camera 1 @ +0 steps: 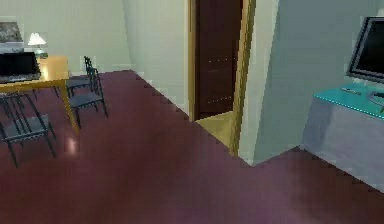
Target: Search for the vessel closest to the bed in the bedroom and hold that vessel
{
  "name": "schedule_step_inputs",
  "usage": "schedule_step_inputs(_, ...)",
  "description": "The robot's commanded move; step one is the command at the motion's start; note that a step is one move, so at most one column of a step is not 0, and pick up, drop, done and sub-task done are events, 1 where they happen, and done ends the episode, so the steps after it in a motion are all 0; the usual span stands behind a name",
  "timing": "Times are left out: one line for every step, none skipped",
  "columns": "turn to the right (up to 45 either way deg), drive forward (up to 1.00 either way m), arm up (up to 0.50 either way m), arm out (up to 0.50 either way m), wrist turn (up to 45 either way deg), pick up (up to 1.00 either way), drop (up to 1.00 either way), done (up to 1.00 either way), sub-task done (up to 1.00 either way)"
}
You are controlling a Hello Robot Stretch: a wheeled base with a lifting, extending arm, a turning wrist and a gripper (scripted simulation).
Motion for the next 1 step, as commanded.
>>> schedule_step_inputs(0.0, 1.0, 0.0, 0.0, 0.0, 0.0, 0.0, 0.0, 0.0)
